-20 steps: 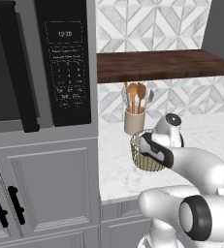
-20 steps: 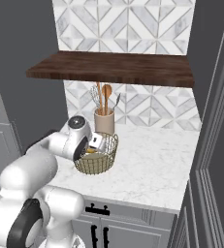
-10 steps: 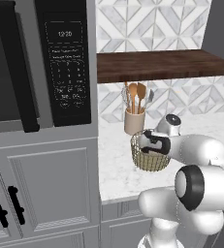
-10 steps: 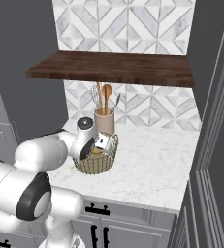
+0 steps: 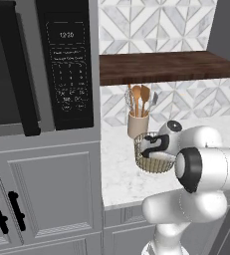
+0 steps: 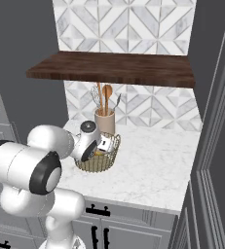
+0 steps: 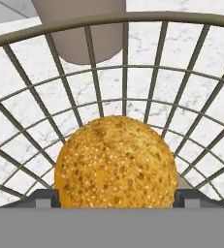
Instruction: Open the cabinet, pick up the bread from the cabinet and place it in the basket. Then move the basket to the dining counter.
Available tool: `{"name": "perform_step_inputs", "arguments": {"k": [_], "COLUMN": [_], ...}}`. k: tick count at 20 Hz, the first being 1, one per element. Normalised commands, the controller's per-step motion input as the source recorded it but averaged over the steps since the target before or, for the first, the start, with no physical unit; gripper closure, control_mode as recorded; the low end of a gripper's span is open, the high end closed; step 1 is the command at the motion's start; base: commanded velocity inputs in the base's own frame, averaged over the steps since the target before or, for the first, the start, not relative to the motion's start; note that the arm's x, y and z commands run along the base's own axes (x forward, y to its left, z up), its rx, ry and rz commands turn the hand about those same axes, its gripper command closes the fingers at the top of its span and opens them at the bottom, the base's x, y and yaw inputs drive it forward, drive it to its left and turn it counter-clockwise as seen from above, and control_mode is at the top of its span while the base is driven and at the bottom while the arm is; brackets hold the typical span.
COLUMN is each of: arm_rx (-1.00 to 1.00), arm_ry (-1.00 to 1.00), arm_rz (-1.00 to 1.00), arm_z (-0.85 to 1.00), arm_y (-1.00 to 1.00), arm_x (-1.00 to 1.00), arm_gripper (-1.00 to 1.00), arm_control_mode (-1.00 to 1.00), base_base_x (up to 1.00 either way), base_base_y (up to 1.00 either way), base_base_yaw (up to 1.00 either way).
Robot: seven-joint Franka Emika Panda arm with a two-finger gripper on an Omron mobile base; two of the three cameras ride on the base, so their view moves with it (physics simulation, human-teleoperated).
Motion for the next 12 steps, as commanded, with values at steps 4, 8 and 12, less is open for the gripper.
{"name": "perform_step_inputs", "arguments": {"k": [4,8,12], "arm_rx": [0.0,0.0,-0.02], "arm_ry": [0.0,0.0,0.0], "arm_rz": [0.0,0.0,0.0], "arm_z": [0.01,0.18,0.52], "arm_y": [0.0,0.0,0.0], "arm_x": [0.01,0.0,0.0], "arm_gripper": [-1.0,-1.0,-1.0], "arm_control_mode": [-1.0,-1.0,-1.0], "base_base_x": [0.0,0.0,0.0], "base_base_y": [0.0,0.0,0.0], "base_base_yaw": [0.0,0.0,0.0]}}
